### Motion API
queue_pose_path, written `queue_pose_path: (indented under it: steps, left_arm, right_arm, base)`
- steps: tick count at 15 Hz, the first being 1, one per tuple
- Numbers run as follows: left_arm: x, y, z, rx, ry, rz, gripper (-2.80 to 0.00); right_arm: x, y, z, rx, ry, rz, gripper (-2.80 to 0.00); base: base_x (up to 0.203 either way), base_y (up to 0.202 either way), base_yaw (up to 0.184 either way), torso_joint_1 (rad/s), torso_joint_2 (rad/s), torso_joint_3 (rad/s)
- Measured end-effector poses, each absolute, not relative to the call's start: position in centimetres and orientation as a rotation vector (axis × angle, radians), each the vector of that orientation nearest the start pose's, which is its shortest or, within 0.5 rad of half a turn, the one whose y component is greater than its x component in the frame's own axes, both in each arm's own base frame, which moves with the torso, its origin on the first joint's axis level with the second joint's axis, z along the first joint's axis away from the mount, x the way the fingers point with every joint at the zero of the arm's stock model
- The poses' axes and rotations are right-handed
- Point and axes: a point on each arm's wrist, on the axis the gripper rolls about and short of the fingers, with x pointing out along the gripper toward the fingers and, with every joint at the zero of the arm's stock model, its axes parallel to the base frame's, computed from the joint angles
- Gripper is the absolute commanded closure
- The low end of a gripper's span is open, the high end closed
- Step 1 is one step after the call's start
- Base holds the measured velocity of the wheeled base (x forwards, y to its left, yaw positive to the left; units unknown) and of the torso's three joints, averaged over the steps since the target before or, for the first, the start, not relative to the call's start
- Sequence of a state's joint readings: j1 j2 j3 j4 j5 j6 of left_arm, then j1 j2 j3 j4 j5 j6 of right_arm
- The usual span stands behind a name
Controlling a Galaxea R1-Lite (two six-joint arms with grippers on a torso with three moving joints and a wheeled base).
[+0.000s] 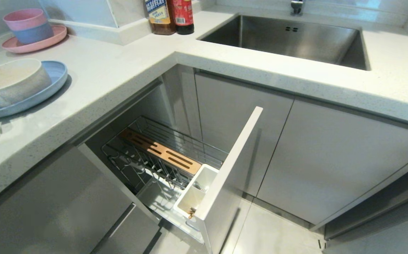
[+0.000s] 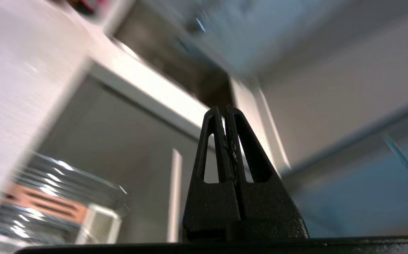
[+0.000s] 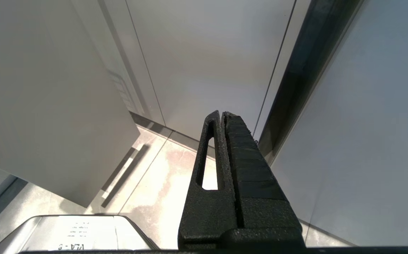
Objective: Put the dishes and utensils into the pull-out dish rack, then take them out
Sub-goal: Close the cupboard
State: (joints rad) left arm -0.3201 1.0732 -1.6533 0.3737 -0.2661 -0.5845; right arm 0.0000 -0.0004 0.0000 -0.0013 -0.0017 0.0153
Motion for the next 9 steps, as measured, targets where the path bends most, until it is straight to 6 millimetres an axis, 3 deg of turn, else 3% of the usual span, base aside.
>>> queue_pose_path:
  steps: [4,9]
  left_arm:
    - [7.0,-4.8,42.4,-0.555,0.18,-0.825,0.0]
    - [9.0,-9.3,39.2,-0.501,0.429,-0.994,0.0]
  right_arm:
    - [-2.3,0.0,7.6,0.015,-0.002,-0.001,0.0]
    - [-2.3,0.0,7.6,0.015,-0.002,-0.002,0.0]
  base:
    - [0.0,0.0,0.0,0.0,0.0,0.0]
    - [0.0,0.0,0.0,0.0,0.0,0.0]
